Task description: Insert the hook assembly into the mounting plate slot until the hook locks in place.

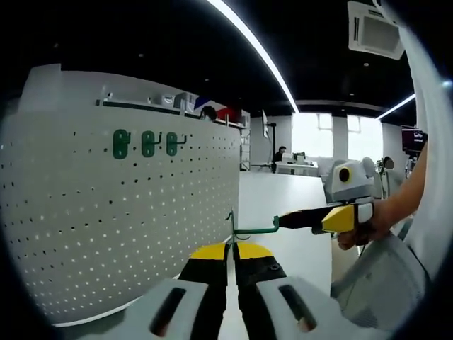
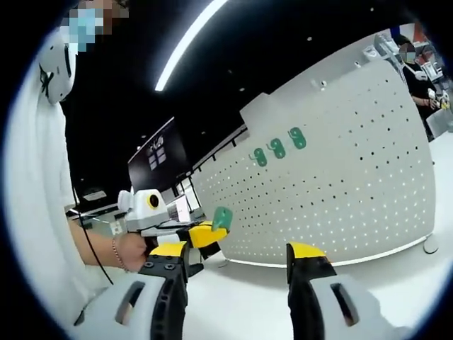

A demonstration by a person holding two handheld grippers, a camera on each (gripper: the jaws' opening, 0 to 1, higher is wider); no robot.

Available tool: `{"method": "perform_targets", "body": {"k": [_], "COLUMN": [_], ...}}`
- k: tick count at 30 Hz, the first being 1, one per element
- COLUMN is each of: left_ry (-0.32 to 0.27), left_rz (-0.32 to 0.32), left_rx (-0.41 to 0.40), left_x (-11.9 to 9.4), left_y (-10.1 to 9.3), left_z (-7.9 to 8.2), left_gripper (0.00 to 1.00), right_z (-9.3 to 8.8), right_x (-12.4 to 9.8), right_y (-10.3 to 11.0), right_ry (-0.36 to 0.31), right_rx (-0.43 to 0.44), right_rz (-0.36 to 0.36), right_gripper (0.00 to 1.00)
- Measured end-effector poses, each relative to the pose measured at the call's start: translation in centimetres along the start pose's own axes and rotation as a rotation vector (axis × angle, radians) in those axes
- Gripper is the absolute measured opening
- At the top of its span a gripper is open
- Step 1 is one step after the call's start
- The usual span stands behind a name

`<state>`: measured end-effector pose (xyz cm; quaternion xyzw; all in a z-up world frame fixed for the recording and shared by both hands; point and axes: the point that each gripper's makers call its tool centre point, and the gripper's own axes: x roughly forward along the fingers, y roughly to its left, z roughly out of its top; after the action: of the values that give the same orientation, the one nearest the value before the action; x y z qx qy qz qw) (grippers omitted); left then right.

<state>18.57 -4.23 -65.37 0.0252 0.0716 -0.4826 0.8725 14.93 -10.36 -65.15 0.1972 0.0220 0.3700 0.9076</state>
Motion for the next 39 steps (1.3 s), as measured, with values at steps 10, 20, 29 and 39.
{"method": "perform_targets", "body": {"k": [10,20,29,39], "left_ry": [-0.002,-0.003,-0.003,-0.005], "left_rz": [0.005,0.011,0.012,0.014], "left_rx": [0.001,-0.004,-0.005,-0.005], "left_x": [-0.1,-0.2,-0.3,-0.3], "left_y": [0.2,0.2,0.2,0.2], "left_z": [0.1,0.1,0.1,0.2], "left_gripper": [0.03,0.03,0.03,0.03], "right_z": [0.1,0.2,0.2,0.6], "right_x": [2.1,3.3,4.5,5.3], "right_y": [1.1,1.7,2.7,2.9], "right_ry": [-0.017,-0.025,-0.031,-0.039], "right_rx": [0.021,0.036,0.062,0.089], "right_rz": [0.033,0.055,0.086,0.099], "right_gripper": [0.52,0.50,0.45,0.35]}}
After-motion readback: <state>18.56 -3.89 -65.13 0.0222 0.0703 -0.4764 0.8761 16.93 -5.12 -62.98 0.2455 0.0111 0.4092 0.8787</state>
